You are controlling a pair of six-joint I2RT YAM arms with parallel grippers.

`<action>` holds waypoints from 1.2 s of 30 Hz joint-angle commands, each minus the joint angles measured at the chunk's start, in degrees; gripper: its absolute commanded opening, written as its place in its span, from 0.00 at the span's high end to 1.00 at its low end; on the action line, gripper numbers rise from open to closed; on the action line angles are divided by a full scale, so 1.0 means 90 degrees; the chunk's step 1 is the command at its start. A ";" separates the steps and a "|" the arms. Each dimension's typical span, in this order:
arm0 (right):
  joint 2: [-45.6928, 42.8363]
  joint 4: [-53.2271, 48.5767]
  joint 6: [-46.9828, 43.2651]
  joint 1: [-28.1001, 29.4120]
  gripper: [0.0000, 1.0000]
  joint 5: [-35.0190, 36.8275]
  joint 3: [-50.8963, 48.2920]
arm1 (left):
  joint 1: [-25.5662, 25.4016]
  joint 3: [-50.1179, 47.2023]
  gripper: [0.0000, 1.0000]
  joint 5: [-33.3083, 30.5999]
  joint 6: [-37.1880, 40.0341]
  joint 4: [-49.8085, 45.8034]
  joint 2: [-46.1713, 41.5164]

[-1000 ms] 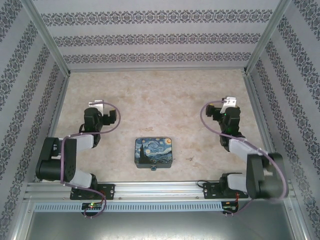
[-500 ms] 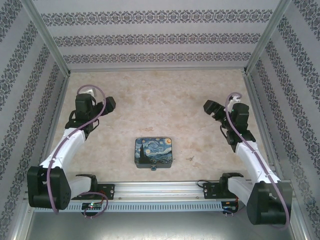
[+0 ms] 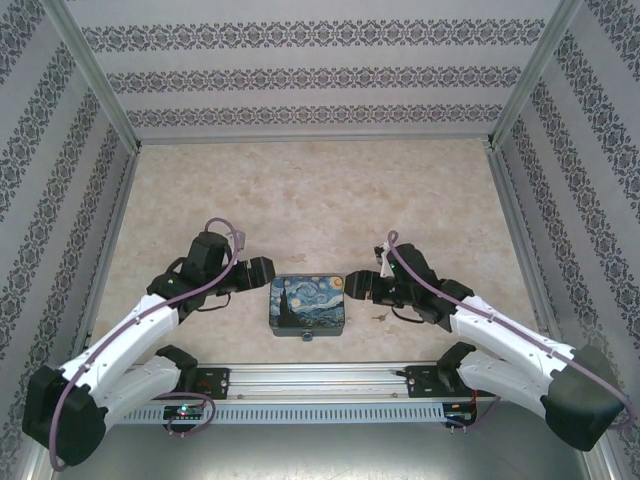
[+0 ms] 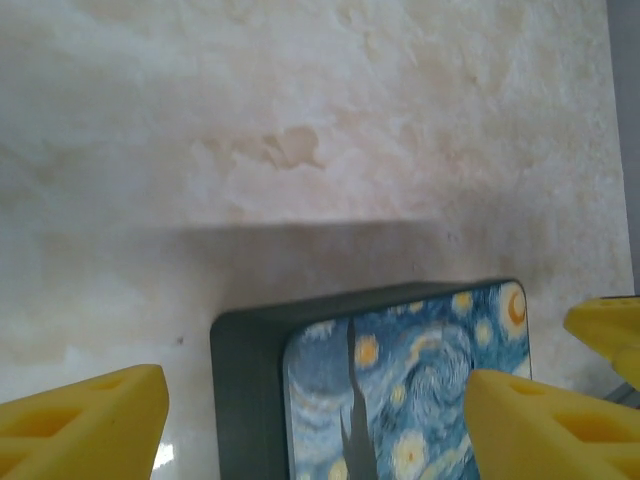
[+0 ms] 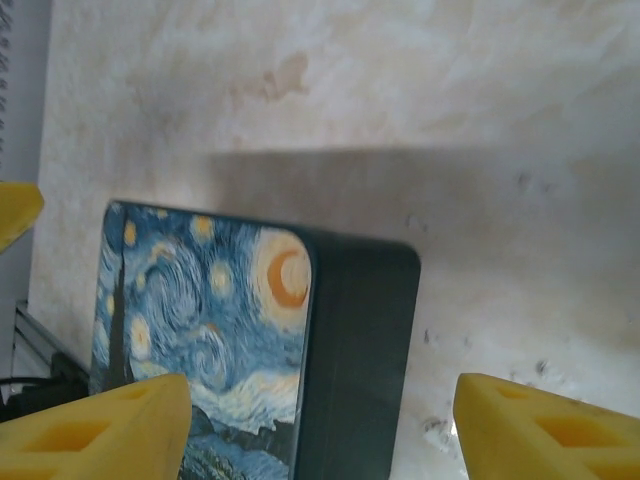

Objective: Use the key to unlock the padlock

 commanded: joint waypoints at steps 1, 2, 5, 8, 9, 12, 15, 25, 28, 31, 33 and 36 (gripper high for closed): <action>0.0134 -0.0099 0.0454 0.0319 0.31 0.0522 -0.0053 | -0.0251 -0.0176 0.27 0.0018 -0.0364 -0.0270 -0.0253; 0.0198 -0.0029 0.0509 0.0373 0.32 0.0524 -0.0053 | -0.0314 -0.0217 0.28 0.0025 -0.0390 -0.0253 -0.0238; 0.0436 0.0053 0.0582 0.0510 0.33 0.0501 0.0022 | -0.0537 -0.0352 0.32 0.0038 -0.0486 -0.0130 -0.0122; 0.0748 0.0183 0.0619 0.0587 0.35 0.0410 0.0112 | -0.0720 -0.0483 0.33 0.0004 -0.0545 -0.0002 0.0005; 0.0859 0.0262 0.0630 0.0616 0.36 0.0365 0.0146 | -0.0766 -0.0530 0.34 -0.0019 -0.0551 0.0035 0.0056; 0.1116 0.0467 0.0668 0.0695 0.41 0.0338 0.0217 | -0.0891 -0.0648 0.39 -0.0032 -0.0643 0.0327 0.0227; 0.1295 0.0617 0.0697 0.0701 0.51 0.0338 0.0296 | -0.0998 -0.0692 0.45 -0.0012 -0.0725 0.0726 0.0560; 0.1938 0.1079 0.0659 0.0309 0.77 0.0265 0.0692 | -0.1110 -0.0093 0.55 -0.0229 -0.0663 0.1761 0.2023; 0.2201 0.1204 0.0629 0.0045 0.78 0.0178 0.0869 | -0.1101 0.0318 0.55 -0.0314 -0.0522 0.1915 0.2585; 0.2420 0.1240 0.0557 -0.0169 0.79 0.0138 0.1098 | -0.1072 0.0793 0.55 -0.0364 -0.0390 0.2058 0.3175; 0.2593 0.1251 0.0507 -0.0319 0.79 0.0133 0.1289 | -0.1025 0.1183 0.54 -0.0349 -0.0280 0.2120 0.3615; 0.2839 0.1240 0.0467 -0.0492 0.78 0.0105 0.1547 | -0.0947 0.1668 0.53 -0.0348 -0.0135 0.2112 0.4148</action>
